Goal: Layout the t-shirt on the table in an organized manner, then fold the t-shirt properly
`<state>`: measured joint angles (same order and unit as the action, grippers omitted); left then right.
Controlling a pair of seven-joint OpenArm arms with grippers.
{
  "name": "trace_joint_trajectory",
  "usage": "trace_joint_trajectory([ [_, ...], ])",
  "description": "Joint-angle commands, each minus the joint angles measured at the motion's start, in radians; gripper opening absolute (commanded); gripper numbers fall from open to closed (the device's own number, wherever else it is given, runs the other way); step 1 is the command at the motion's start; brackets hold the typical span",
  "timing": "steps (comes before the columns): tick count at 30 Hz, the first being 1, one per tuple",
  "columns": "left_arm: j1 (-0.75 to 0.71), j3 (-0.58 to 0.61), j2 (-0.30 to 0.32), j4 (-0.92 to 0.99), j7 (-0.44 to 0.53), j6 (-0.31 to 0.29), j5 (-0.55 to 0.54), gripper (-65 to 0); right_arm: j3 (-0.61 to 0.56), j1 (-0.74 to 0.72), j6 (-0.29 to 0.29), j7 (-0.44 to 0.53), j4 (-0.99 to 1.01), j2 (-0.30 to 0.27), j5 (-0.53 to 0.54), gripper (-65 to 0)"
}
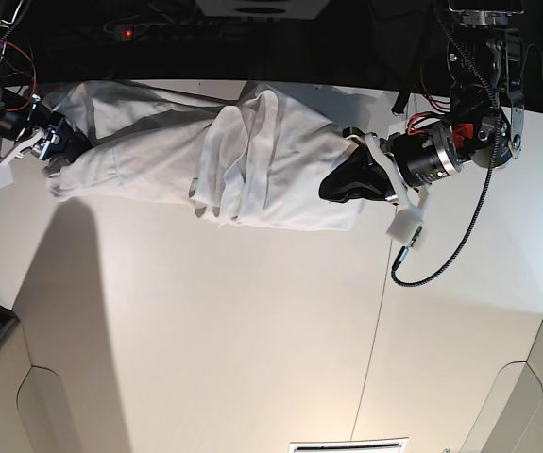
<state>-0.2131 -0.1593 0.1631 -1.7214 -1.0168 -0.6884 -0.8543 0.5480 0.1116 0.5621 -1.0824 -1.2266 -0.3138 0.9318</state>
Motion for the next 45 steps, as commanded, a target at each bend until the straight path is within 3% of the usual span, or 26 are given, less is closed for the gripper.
trace_joint_trajectory([
  [1, 0.008, -0.002, 0.003, -0.018, 0.019, -0.010, -0.025, -65.0, -0.008, 0.009, 0.000, -0.010, -0.008, -0.013, -0.019, -28.8],
  [6, 0.008, -0.002, 0.003, -0.018, 0.019, -0.010, -0.025, -65.0, -0.013, 0.011, 0.000, -0.004, -0.009, -0.013, -0.001, -31.4],
  [8, 0.008, -0.002, 0.003, -0.018, 0.018, -0.010, -0.024, -65.0, -0.013, 0.011, 0.000, 0.006, -0.009, -0.013, 0.034, -44.1],
  [10, 0.008, 0.004, 0.003, -0.011, 0.018, -0.010, 0.005, -65.0, -0.013, 0.010, 0.000, 0.013, -0.009, -0.013, 0.075, -62.3],
  [11, 0.008, 0.013, 0.003, -0.005, 0.019, -0.010, 0.031, -65.0, -0.013, 0.010, 0.000, 0.013, -0.009, -0.013, 0.092, -65.0],
  [18, 0.014, 0.122, 0.003, 0.119, 0.083, -0.010, 0.080, -65.0, -0.013, -0.053, 0.004, 0.012, -0.011, -0.013, 0.116, -65.0],
  [26, 0.038, 0.154, -0.005, 0.121, 0.085, -0.010, -0.057, -65.0, -0.013, -0.093, 0.004, -0.003, -0.013, -0.012, 0.123, -65.0],
  [30, 0.058, 0.154, -0.019, 0.120, 0.085, -0.010, -0.061, -65.0, -0.013, -0.089, 0.004, -0.015, -0.013, -0.005, 0.124, -65.0],
  [36, 0.097, 0.189, -0.098, 0.135, 0.086, -0.010, 0.018, -65.0, -0.013, -0.089, 0.005, -0.014, -0.013, 0.013, 0.136, -65.0],
  [42, 0.141, 0.293, -0.102, 0.259, 0.132, -0.010, 0.027, -65.0, -0.013, -0.089, 0.014, -0.018, -0.013, 0.021, 0.154, -65.0],
  [45, 0.167, 0.334, -0.102, 0.335, 0.191, -0.010, 0.101, -65.0, -0.013, -0.089, 0.016, -0.026, -0.013, 0.021, 0.185, -65.0],
])
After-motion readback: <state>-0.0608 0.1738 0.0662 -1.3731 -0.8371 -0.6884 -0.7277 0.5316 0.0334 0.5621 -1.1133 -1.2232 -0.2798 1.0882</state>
